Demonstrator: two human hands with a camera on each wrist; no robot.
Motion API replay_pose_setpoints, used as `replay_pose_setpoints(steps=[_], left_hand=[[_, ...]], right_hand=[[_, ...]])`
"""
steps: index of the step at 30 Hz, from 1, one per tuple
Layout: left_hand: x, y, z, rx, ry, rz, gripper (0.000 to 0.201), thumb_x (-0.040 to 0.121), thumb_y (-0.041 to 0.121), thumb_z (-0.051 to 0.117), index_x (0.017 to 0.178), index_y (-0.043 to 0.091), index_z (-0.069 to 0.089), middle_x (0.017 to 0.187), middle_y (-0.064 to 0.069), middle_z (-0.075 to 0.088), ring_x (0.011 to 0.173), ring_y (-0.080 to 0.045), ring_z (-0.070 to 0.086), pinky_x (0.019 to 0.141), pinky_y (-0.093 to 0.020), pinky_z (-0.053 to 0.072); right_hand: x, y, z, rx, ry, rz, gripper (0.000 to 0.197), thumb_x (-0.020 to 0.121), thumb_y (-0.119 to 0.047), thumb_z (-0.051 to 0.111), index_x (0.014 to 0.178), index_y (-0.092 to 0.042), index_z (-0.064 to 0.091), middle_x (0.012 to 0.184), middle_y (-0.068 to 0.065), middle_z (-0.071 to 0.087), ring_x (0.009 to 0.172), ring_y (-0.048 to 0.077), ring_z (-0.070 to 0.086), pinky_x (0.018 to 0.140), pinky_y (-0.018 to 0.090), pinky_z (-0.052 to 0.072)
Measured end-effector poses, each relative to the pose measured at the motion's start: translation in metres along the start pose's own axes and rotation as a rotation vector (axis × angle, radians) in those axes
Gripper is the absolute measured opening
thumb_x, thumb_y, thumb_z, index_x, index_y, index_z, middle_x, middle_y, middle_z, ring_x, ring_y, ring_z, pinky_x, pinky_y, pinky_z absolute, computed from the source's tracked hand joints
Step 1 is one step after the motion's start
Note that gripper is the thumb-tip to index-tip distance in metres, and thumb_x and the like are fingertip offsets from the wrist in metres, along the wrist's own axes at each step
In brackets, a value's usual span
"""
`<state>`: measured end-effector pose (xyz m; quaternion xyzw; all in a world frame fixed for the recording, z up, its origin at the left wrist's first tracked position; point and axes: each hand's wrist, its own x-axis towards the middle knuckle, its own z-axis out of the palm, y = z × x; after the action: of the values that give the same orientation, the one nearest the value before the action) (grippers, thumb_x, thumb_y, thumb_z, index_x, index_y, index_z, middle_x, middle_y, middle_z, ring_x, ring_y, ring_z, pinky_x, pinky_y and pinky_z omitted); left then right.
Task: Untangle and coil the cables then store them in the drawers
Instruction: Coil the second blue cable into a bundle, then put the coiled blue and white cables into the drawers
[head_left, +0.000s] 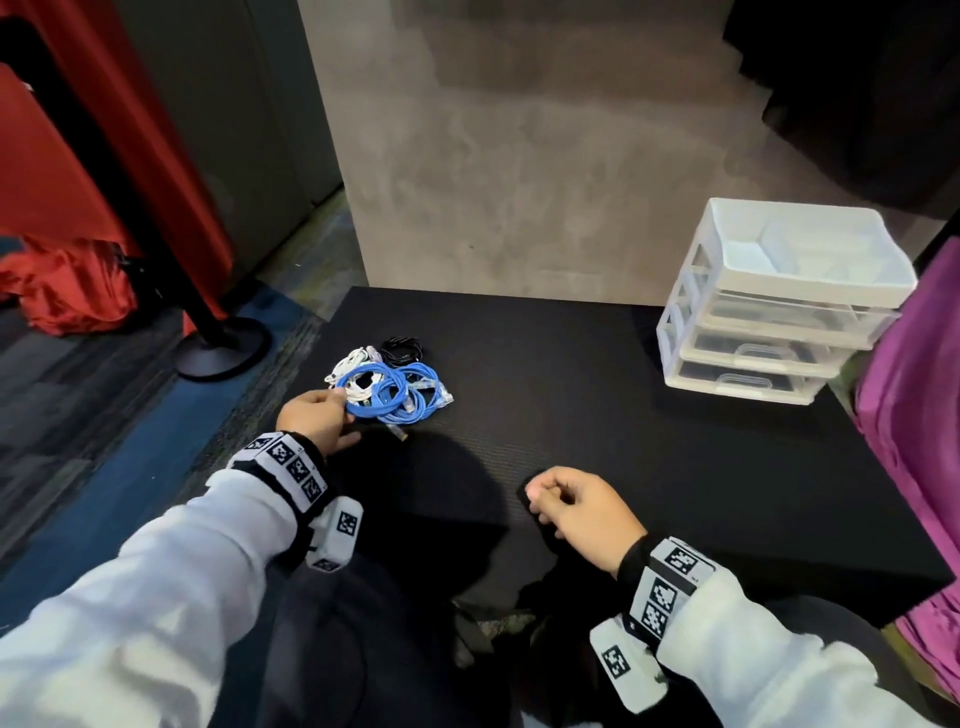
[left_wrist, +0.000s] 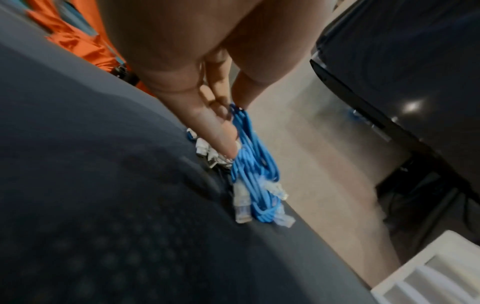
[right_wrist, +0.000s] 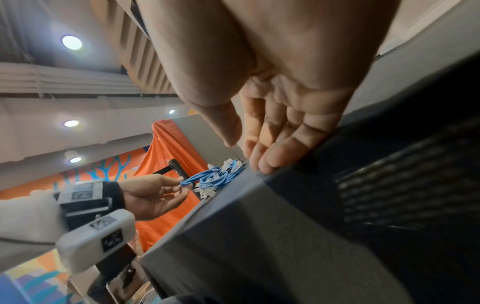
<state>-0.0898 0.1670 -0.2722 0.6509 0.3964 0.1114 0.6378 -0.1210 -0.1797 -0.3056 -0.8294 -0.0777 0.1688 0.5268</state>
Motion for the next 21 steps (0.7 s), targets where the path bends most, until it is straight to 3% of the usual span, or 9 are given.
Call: replay_pose_setpoints(steps=[3, 5, 7, 10, 12, 14, 16, 18, 21], left_hand=[[0.003, -0.007, -0.006, 0.358, 0.119, 0.084, 0.04, 0.082, 0.048, 0.066, 0.11, 0.019, 0.07, 0.118, -0.011, 0.068, 0.099, -0.03, 0.068, 0.094, -0.043, 0.057], [-0.008, -0.002, -0.003, 0.505, 0.194, 0.2, 0.039, 0.084, 0.045, 0.064, 0.115, 0.022, 0.071, 0.128, -0.015, 0.061, 0.115, -0.034, 0.062, 0.107, -0.039, 0.047], [-0.022, 0.003, 0.007, 0.505, 0.209, 0.341, 0.033, 0.09, 0.038, 0.059, 0.117, 0.023, 0.07, 0.13, -0.016, 0.057, 0.123, -0.036, 0.054, 0.111, -0.041, 0.041], [-0.051, 0.016, 0.039, 0.422, 0.107, 0.542, 0.028, 0.089, 0.037, 0.054, 0.11, 0.025, 0.068, 0.123, -0.006, 0.056, 0.117, -0.027, 0.056, 0.107, -0.04, 0.044], [-0.073, 0.025, 0.07, 0.362, 0.02, 0.653, 0.015, 0.096, 0.024, 0.057, 0.107, 0.025, 0.068, 0.117, 0.001, 0.052, 0.105, -0.018, 0.059, 0.101, -0.035, 0.046], [-0.096, 0.037, 0.106, 0.313, -0.061, 0.774, 0.015, 0.097, 0.017, 0.058, 0.105, 0.025, 0.068, 0.113, 0.002, 0.052, 0.09, -0.001, 0.059, 0.093, -0.035, 0.051], [-0.118, 0.048, 0.146, 0.281, -0.168, 0.894, 0.016, 0.098, 0.013, 0.059, 0.106, 0.023, 0.069, 0.11, -0.002, 0.054, 0.079, 0.008, 0.056, 0.083, -0.022, 0.052], [-0.137, 0.058, 0.19, 0.278, -0.284, 0.986, 0.016, 0.098, 0.01, 0.058, 0.107, 0.018, 0.069, 0.109, -0.005, 0.056, 0.077, 0.01, 0.055, 0.075, -0.006, 0.043], [-0.164, 0.076, 0.256, 0.319, -0.438, 1.038, 0.019, 0.099, 0.016, 0.058, 0.113, 0.021, 0.069, 0.116, 0.003, 0.055, 0.087, 0.006, 0.058, 0.084, -0.01, 0.046]], right_hand=[[0.0, 0.004, -0.009, 0.036, 0.008, 0.016, 0.015, 0.097, -0.018, 0.062, 0.086, -0.018, 0.072, 0.086, 0.01, 0.074, 0.07, 0.015, 0.064, 0.058, 0.032, 0.052], [0.001, 0.007, -0.02, 0.048, 0.027, 0.024, 0.016, 0.099, -0.017, 0.061, 0.086, -0.016, 0.072, 0.083, 0.008, 0.074, 0.07, 0.01, 0.064, 0.053, 0.029, 0.051], [0.006, 0.012, -0.035, 0.048, 0.062, 0.037, 0.017, 0.099, -0.019, 0.062, 0.086, -0.015, 0.072, 0.078, 0.003, 0.073, 0.069, 0.009, 0.064, 0.052, 0.029, 0.051], [0.016, 0.02, -0.066, 0.071, 0.152, 0.068, 0.017, 0.099, -0.017, 0.061, 0.087, -0.013, 0.072, 0.076, -0.002, 0.071, 0.068, 0.011, 0.064, 0.052, 0.03, 0.05], [0.021, 0.025, -0.092, 0.094, 0.218, 0.087, 0.017, 0.1, -0.014, 0.059, 0.09, -0.011, 0.072, 0.079, -0.001, 0.071, 0.07, 0.012, 0.063, 0.054, 0.029, 0.049], [0.027, 0.031, -0.119, 0.154, 0.297, 0.115, 0.018, 0.1, -0.012, 0.057, 0.091, -0.011, 0.072, 0.083, 0.002, 0.071, 0.071, 0.013, 0.062, 0.054, 0.025, 0.048], [0.032, 0.04, -0.148, 0.265, 0.395, 0.148, 0.016, 0.101, -0.015, 0.058, 0.092, -0.012, 0.072, 0.089, 0.005, 0.071, 0.072, 0.013, 0.062, 0.053, 0.022, 0.048], [0.036, 0.049, -0.174, 0.44, 0.479, 0.176, 0.012, 0.101, -0.018, 0.061, 0.094, -0.015, 0.071, 0.097, 0.007, 0.071, 0.074, 0.014, 0.063, 0.053, 0.023, 0.049], [0.042, 0.059, -0.203, 0.744, 0.533, 0.173, 0.004, 0.1, -0.018, 0.063, 0.101, -0.016, 0.066, 0.104, 0.006, 0.069, 0.076, 0.016, 0.066, 0.055, 0.025, 0.053]])
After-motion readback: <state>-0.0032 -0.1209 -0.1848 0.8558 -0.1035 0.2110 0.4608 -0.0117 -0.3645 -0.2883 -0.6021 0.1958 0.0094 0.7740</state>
